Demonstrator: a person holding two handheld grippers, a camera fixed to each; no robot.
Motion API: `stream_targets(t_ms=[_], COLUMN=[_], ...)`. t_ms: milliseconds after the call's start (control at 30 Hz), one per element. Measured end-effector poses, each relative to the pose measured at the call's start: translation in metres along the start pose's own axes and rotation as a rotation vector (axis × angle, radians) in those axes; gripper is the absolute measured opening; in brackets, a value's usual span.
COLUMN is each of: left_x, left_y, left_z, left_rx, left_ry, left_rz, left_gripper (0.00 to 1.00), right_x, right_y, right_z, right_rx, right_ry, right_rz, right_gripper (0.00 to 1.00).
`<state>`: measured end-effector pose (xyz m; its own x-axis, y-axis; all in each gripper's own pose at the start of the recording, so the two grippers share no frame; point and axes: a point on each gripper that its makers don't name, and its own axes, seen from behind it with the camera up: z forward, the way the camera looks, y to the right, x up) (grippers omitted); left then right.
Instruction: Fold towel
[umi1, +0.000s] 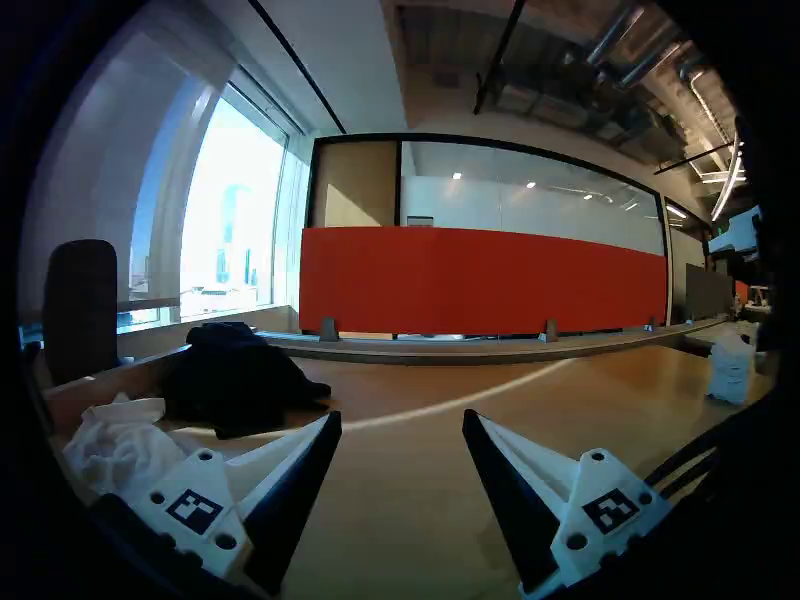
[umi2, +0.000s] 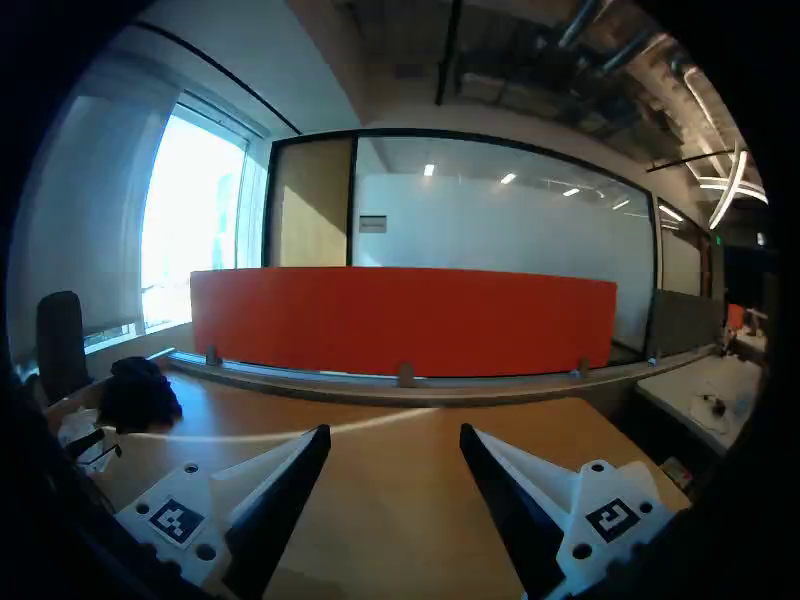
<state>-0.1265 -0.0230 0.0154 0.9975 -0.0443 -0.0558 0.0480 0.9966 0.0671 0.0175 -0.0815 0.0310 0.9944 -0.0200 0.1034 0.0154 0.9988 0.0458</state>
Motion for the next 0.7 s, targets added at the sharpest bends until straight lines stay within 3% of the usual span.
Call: stream_targets(t_ms=[633,700], left_x=[-0.002,-0.002], left_y=[0.005,0.005], left_z=[-0.001,-0.001], left_rx=[-0.003,-0.003], left_ry=[0.024,0.025], left_rz=[0.033,0.033], left_gripper=[0.90,0.94], right_x=[0.004,0.006], right_y=[0.012,0.016], right_z=[-0.002,-0.002], right_rx=[-0.006,-0.011], right_ry=[0.018,0.026], right_rz=[0.004,0.007], right_gripper=[1.00,1.00])
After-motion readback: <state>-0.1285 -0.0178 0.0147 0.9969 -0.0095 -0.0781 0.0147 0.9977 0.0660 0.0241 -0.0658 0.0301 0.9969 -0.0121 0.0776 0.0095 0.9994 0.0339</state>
